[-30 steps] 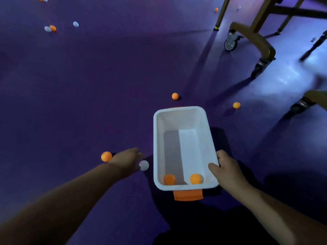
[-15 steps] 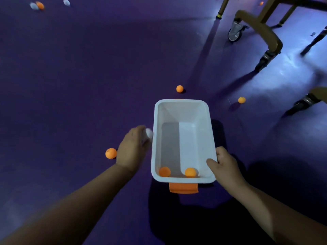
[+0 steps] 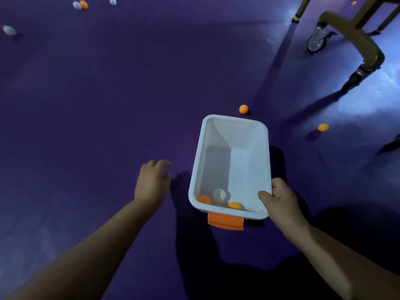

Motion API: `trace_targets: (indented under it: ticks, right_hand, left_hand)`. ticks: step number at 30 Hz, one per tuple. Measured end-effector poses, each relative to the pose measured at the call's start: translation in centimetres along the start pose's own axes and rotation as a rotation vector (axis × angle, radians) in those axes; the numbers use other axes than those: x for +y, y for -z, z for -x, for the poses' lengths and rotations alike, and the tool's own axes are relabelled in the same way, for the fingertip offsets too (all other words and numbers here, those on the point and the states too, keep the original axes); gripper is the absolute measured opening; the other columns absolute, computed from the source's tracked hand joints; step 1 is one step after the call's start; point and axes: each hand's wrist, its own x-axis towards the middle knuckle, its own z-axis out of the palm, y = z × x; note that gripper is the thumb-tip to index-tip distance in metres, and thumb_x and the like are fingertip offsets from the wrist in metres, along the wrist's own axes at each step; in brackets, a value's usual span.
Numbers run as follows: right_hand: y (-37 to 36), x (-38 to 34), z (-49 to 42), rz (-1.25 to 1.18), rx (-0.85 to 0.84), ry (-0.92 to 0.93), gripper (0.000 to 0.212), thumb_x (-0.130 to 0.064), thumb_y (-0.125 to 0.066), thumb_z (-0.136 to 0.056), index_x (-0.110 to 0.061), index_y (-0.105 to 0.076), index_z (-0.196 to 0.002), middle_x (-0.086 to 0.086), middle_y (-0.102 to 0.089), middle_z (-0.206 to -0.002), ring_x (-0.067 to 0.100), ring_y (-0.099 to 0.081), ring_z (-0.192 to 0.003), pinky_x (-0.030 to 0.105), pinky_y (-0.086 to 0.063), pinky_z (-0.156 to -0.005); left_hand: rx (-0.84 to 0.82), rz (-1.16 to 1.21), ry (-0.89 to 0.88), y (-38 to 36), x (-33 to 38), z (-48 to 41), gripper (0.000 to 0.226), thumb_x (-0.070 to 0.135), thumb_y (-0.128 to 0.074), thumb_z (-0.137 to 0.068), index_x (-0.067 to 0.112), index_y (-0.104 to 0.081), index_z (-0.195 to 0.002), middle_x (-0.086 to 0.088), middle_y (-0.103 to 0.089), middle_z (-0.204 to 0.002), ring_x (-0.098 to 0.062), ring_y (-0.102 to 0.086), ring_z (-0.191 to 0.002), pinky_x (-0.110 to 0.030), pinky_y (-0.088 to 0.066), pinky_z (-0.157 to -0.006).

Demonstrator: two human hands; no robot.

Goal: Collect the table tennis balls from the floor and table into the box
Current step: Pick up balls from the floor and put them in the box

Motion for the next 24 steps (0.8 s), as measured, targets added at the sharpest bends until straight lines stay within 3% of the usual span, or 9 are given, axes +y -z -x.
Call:
trace_targets:
  ticks: [2, 4, 8, 11, 14, 17, 20, 24]
  right_hand:
    - [-0.1, -0.1, 0.0, 0.025, -0.002, 0.002, 0.006, -0.006, -0.054, -0.086, -0.011, -0.054, -0.089, 0.003, -0.065, -0.087, 0.018, -0.061, -0.076, 0.030, -0.047, -0.061]
    - [-0.2, -0.1, 0.1, 0.049, -0.004, 0.002, 0.006, -0.007, -0.054, -0.085, -0.011, -0.053, -0.090, 0.003, -0.064, -0.087, 0.017, -0.060, -0.076, 0.029, -0.046, -0.059]
    - [-0.4, -0.3, 0.3, 0.064, -0.003, -0.007, 0.007, -0.007, -0.054, -0.085, -0.008, -0.054, -0.091, 0.004, -0.064, -0.087, 0.018, -0.060, -0.076, 0.030, -0.047, -0.061]
    - [-0.5, -0.4, 0.3, 0.094, -0.001, -0.004, 0.007, -0.007, -0.055, -0.085, -0.007, -0.053, -0.092, 0.005, -0.064, -0.085, 0.017, -0.058, -0.072, 0.029, -0.045, -0.058]
    - [-0.7, -0.8, 0.3, 0.130, 0.004, 0.005, 0.005, -0.007, -0.055, -0.085, -0.006, -0.053, -0.090, 0.008, -0.063, -0.082, 0.015, -0.055, -0.067, 0.027, -0.043, -0.055]
    - [-0.9, -1.7, 0.4, 0.154, 0.008, 0.008, 0.005, -0.006, -0.055, -0.085, -0.004, -0.053, -0.089, 0.013, -0.064, -0.084, 0.015, -0.053, -0.065, 0.026, -0.041, -0.053]
    - [-1.3, -3.3, 0.6, 0.131, -0.007, 0.011, 0.005, -0.004, -0.055, -0.086, -0.001, -0.053, -0.090, 0.017, -0.064, -0.087, 0.017, -0.055, -0.068, 0.027, -0.045, -0.056]
    - [-2.1, -5.3, 0.2, 0.161, -0.045, 0.035, 0.005, -0.005, -0.054, -0.087, -0.002, -0.051, -0.088, 0.012, -0.064, -0.087, 0.015, -0.055, -0.070, 0.026, -0.045, -0.058]
  left_hand:
    - [-0.196, -0.165, -0.030, -0.8, -1.8, 0.3, 0.045, 0.015, -0.056, -0.089, 0.018, -0.052, -0.134, -0.008, -0.049, -0.135, -0.028, -0.037, -0.126, -0.039, -0.038, -0.100]
    - [-0.269, -0.273, -0.058, -1.4, -2.8, 0.5, 0.055, 0.016, -0.057, -0.087, 0.021, -0.044, -0.140, -0.006, -0.040, -0.143, -0.028, -0.030, -0.132, -0.039, -0.033, -0.107]
    - [-0.208, -0.257, -0.007, -1.7, -3.8, -0.2, 0.051, 0.002, -0.047, -0.090, 0.015, -0.045, -0.140, -0.011, -0.044, -0.139, -0.031, -0.032, -0.129, -0.039, -0.037, -0.102]
    - [-0.152, -0.095, 0.099, -0.9, -2.9, -1.3, 0.036, 0.015, -0.042, -0.096, 0.012, -0.052, -0.131, -0.017, -0.055, -0.120, -0.037, -0.048, -0.113, -0.041, -0.041, -0.083]
    - [0.030, 0.203, 0.072, 0.7, 0.9, -1.9, 0.031, 0.033, -0.048, -0.096, 0.018, -0.055, -0.121, -0.002, -0.059, -0.106, -0.024, -0.056, -0.097, -0.032, -0.040, -0.074]
    - [0.146, 0.438, -0.116, 2.9, 5.5, -2.0, 0.031, 0.038, -0.055, -0.093, 0.024, -0.057, -0.120, 0.012, -0.059, -0.103, -0.008, -0.056, -0.088, -0.026, -0.041, -0.071]
    - [0.053, 0.298, -0.297, 3.8, 7.1, -2.5, 0.048, 0.044, -0.059, -0.088, 0.023, -0.051, -0.131, 0.010, -0.057, -0.114, -0.009, -0.052, -0.102, -0.029, -0.046, -0.077]
    - [0.112, 0.082, -0.154, 4.4, 6.2, -4.1, 0.066, 0.036, -0.066, -0.083, 0.013, -0.040, -0.139, -0.008, -0.049, -0.134, -0.026, -0.042, -0.122, -0.036, -0.039, -0.098]
